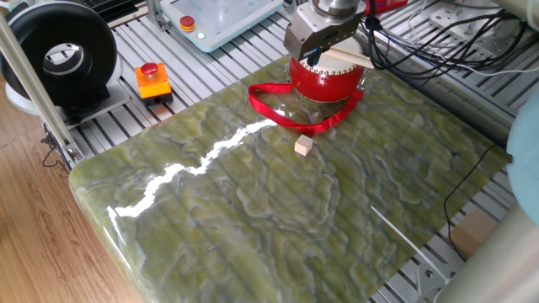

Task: Play the drum

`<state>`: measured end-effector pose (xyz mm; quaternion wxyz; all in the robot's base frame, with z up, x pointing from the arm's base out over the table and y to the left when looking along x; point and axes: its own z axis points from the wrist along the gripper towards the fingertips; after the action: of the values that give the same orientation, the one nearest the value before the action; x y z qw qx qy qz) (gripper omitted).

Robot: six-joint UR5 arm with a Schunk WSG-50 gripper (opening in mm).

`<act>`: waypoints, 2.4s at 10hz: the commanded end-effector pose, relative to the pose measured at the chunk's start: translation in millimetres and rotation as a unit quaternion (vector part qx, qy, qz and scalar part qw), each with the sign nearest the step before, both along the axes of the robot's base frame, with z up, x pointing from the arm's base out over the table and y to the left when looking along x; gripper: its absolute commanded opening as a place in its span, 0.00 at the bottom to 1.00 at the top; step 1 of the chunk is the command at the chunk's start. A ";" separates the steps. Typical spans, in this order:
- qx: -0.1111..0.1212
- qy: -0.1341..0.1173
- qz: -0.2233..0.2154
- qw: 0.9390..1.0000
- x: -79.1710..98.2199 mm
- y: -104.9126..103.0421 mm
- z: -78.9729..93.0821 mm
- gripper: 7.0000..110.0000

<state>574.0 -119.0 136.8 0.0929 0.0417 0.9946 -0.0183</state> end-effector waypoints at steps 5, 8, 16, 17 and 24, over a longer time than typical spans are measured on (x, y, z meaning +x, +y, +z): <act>0.065 0.002 -0.023 0.998 -17.8 104.0 -5.2 0.00; 0.069 -0.011 -0.045 0.997 -48.8 139.0 -15.3 0.00; 0.044 0.088 0.059 0.993 -70.9 119.1 -24.0 0.00; 0.056 0.052 0.048 0.996 -53.3 125.2 -22.8 0.00; -0.009 0.021 0.068 0.997 -35.8 95.8 -21.4 0.00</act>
<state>539.2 -9.6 114.2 0.0776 -0.0290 0.9966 0.0029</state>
